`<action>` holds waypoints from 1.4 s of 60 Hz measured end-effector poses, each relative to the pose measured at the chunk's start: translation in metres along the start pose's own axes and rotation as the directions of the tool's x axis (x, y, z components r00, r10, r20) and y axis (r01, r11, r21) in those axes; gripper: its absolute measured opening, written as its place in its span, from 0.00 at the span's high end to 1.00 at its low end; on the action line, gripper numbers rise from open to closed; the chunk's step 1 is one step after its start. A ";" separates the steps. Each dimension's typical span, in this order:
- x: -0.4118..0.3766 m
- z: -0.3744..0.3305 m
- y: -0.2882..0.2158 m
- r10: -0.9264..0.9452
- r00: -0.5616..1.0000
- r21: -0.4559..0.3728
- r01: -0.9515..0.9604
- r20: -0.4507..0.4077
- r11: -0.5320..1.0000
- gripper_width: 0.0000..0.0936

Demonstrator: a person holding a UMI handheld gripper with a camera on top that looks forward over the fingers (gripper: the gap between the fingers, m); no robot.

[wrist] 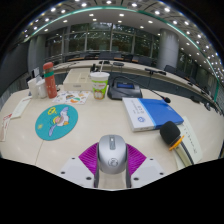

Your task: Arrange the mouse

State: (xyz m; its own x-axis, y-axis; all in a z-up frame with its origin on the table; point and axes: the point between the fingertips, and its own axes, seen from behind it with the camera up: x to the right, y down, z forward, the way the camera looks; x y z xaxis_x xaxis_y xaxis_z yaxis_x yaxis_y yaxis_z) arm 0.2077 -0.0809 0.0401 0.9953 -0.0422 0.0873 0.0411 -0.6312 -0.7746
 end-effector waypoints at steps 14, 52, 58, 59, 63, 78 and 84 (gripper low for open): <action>-0.105 -0.005 -0.145 0.074 0.996 0.189 -0.082 0.050 0.979 0.61; -0.240 0.101 -0.068 0.050 0.997 -0.015 -0.049 0.061 0.999 0.06; -0.233 0.056 -0.077 0.041 0.998 -0.002 -0.041 0.046 0.999 0.07; -0.231 0.047 -0.078 0.039 0.998 -0.002 -0.039 0.042 0.999 0.07; -0.227 0.007 -0.081 0.033 0.999 0.002 -0.033 0.034 0.999 0.09; -0.221 -0.150 -0.059 0.001 1.000 0.017 -0.002 0.020 1.000 0.08; -0.221 -0.199 -0.046 0.002 1.000 0.030 -0.003 0.025 1.000 0.08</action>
State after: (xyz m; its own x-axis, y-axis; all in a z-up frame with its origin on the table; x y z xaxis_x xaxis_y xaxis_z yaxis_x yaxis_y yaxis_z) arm -0.0319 -0.1969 0.1810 0.9972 -0.0243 0.0703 0.0411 -0.6073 -0.7934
